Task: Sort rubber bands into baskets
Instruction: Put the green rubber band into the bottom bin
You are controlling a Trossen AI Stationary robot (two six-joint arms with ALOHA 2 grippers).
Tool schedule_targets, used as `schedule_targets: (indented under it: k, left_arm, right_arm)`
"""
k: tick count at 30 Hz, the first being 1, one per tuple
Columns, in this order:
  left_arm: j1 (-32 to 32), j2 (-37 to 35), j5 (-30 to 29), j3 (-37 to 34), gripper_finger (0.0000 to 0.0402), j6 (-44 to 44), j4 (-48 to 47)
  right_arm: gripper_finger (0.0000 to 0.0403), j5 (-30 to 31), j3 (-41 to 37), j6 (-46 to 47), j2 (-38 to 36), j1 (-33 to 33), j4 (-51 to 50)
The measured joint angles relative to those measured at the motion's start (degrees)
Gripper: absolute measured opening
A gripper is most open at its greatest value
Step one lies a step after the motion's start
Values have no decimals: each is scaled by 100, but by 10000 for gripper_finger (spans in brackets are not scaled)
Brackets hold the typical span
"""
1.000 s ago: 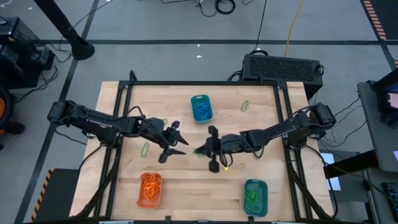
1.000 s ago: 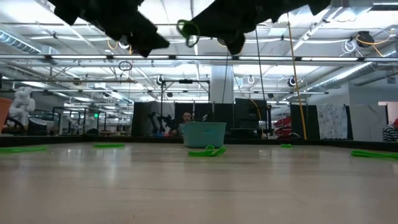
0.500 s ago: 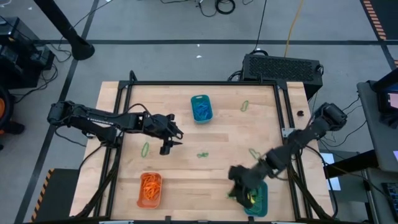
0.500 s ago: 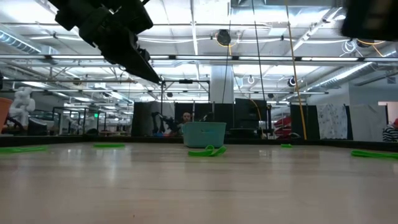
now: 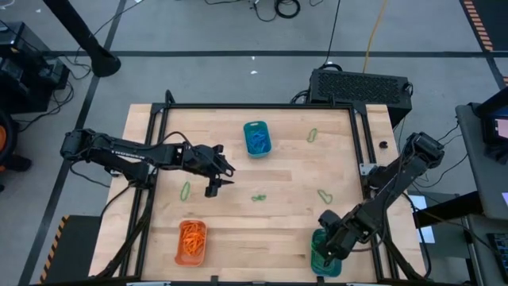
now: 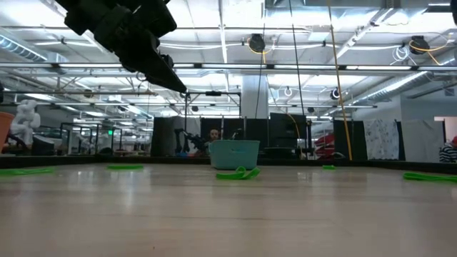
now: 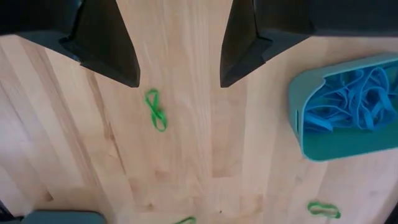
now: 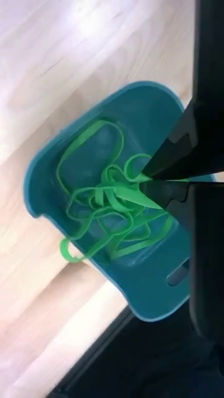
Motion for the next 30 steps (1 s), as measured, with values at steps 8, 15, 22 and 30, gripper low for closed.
schedule_targets:
  k: [8, 15, 22, 30]
  left_arm:
    - [-13, 0, 20, 0, 230, -21, -83]
    - [-13, 0, 22, 0, 230, -24, -67]
    - [-13, -66, 24, 0, 230, -138, -443]
    - [120, -437, -1124, 2, 230, -386, -1669]
  right_arm:
    - [24, -30, 0, 29, 0, -2, -10]
    - [75, -48, 0, 52, 0, -2, -98]
    - [130, -590, 0, 16, 0, -30, -209]
    - [145, -450, 182, -131, -273, -65, -145]
